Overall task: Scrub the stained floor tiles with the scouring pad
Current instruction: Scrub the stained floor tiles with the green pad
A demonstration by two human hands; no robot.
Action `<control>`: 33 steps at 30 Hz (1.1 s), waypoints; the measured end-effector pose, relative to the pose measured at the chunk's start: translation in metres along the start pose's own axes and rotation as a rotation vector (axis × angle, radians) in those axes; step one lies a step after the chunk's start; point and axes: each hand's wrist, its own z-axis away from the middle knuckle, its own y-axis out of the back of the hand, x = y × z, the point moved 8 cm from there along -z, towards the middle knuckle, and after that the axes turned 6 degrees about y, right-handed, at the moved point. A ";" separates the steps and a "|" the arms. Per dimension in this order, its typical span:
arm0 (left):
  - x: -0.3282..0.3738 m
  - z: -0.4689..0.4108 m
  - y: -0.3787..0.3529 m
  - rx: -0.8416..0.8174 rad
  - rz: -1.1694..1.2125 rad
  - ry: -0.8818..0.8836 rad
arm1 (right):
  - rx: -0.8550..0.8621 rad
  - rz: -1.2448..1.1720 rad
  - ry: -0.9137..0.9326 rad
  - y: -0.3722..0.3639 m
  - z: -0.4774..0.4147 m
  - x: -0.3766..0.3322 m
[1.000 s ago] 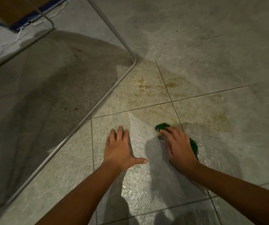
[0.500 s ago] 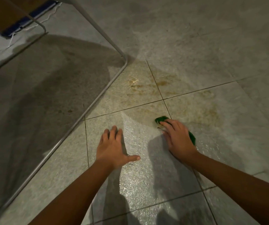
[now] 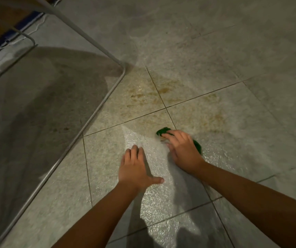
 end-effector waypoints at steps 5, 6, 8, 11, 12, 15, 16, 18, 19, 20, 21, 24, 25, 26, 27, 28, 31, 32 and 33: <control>0.001 0.000 0.000 -0.002 0.039 0.002 | 0.085 0.033 -0.134 0.020 0.045 0.030; 0.000 0.000 0.000 0.004 0.046 0.002 | 0.093 0.039 -0.136 0.020 0.055 0.027; 0.000 0.000 -0.001 0.012 0.053 0.003 | 0.082 0.059 -0.109 0.015 0.068 0.012; -0.001 0.001 -0.002 0.026 0.067 0.004 | 0.060 0.100 -0.003 0.006 0.066 -0.008; -0.001 0.001 -0.002 0.029 0.068 0.003 | 0.057 0.089 0.030 0.006 0.059 -0.011; -0.002 0.001 -0.001 0.027 0.059 0.003 | 0.032 0.044 0.017 0.011 0.036 -0.003; -0.001 0.001 -0.001 0.027 0.053 0.003 | 0.019 0.029 -0.043 0.015 0.031 0.006; -0.001 0.002 -0.001 0.025 0.041 0.005 | 0.001 0.019 -0.152 0.020 0.031 0.024; -0.001 0.002 -0.001 0.023 0.036 0.005 | 0.023 0.045 -0.161 0.025 0.036 0.028; -0.001 0.002 -0.001 0.020 0.033 0.007 | 0.048 0.083 -0.135 0.028 0.043 0.029; -0.001 0.002 -0.002 0.017 0.029 0.009 | 0.070 0.121 -0.110 0.030 0.052 0.029; -0.001 0.001 -0.002 0.013 0.017 0.010 | 0.098 0.178 -0.085 0.029 0.076 0.018; -0.001 0.001 -0.003 0.015 0.017 0.010 | 0.115 0.184 -0.095 0.029 0.078 0.013; -0.001 0.002 -0.003 0.016 0.020 0.011 | 0.120 0.185 -0.106 0.028 0.077 0.011; -0.001 0.001 -0.003 0.015 0.023 0.012 | 0.116 0.182 -0.110 0.026 0.071 0.009; -0.001 0.001 -0.003 0.013 0.025 0.014 | 0.095 0.170 -0.112 0.024 0.062 0.008; -0.001 -0.001 -0.002 0.001 0.016 0.020 | 0.033 0.122 -0.139 0.018 0.027 0.013; 0.000 -0.001 0.000 0.008 0.011 0.018 | 0.031 0.131 -0.131 0.017 0.018 0.015; 0.002 -0.002 0.003 0.024 0.010 0.012 | 0.041 0.141 -0.118 0.019 0.013 0.017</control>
